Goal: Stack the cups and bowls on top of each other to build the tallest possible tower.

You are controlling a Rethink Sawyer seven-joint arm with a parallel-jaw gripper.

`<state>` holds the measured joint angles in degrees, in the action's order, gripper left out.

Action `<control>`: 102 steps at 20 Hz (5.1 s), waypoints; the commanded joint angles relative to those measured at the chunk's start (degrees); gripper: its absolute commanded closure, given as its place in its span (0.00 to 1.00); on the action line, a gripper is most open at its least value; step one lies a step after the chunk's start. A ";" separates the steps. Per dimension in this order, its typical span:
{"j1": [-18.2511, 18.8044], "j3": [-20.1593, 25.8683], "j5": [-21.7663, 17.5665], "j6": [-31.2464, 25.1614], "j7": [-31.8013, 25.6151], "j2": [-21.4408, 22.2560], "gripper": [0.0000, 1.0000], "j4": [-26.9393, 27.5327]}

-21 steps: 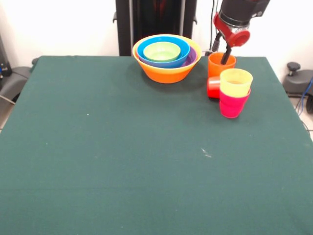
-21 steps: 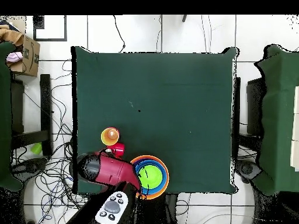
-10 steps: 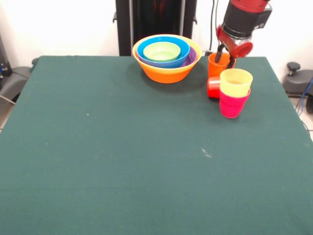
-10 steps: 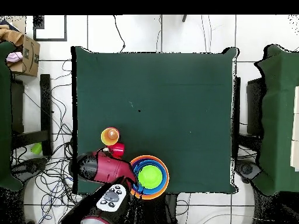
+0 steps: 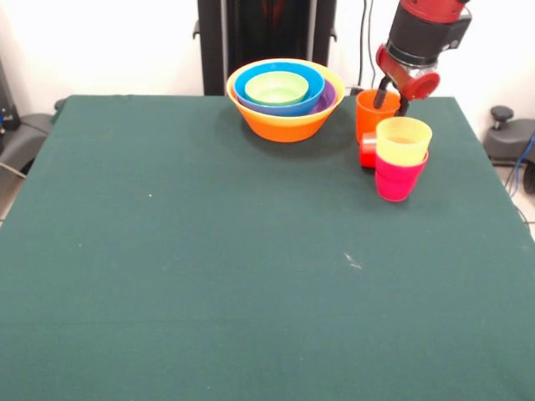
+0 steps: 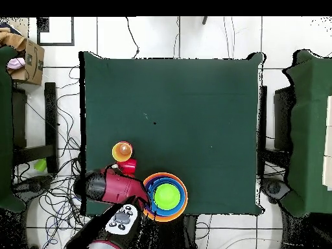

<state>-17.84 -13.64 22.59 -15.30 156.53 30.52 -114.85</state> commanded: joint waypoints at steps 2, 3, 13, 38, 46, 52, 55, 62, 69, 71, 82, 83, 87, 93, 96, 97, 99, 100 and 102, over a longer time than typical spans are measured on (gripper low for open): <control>0.95 6.87 0.49 4.27 6.56 -2.91 0.00 -1.30; 1.26 6.83 0.25 4.73 6.36 -3.28 0.00 -1.34; 0.73 5.88 0.89 7.62 7.31 -7.73 0.00 1.30; 1.16 1.96 -1.65 -6.54 3.73 12.93 1.00 -7.19; 4.98 -1.01 -5.28 -18.41 -0.62 21.86 1.00 -6.49; 9.70 -1.72 -7.03 -20.01 -2.23 20.02 1.00 -1.46; 10.34 -2.82 -8.65 -23.85 -1.17 19.22 1.00 2.94; 7.12 -5.07 -9.14 -27.15 7.42 9.45 1.00 14.97; 5.17 -6.51 -6.72 -31.18 11.64 3.70 1.00 23.38; 4.97 -6.91 -6.04 -32.89 12.52 2.73 1.00 25.61; 4.74 -7.89 -3.67 -34.23 13.40 -1.66 1.00 30.70; 4.61 -7.88 -3.38 -33.58 13.36 -2.06 1.00 30.64; 3.82 -7.24 -1.73 -31.51 13.58 -3.38 1.00 30.26; 2.11 -7.36 0.11 -31.92 13.56 -1.85 1.00 28.29; 1.04 -7.43 1.06 -31.88 13.29 -0.31 1.00 26.24; 0.76 -7.53 1.32 -31.87 13.23 0.08 1.00 25.72; 0.38 -7.77 1.62 -31.90 12.76 0.90 1.00 24.69; 0.32 -7.77 1.85 -31.57 12.50 1.07 1.00 24.25; 0.29 -7.75 2.23 -30.66 11.89 1.23 1.00 23.46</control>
<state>-16.87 -24.58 23.09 -43.78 156.54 29.80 -87.74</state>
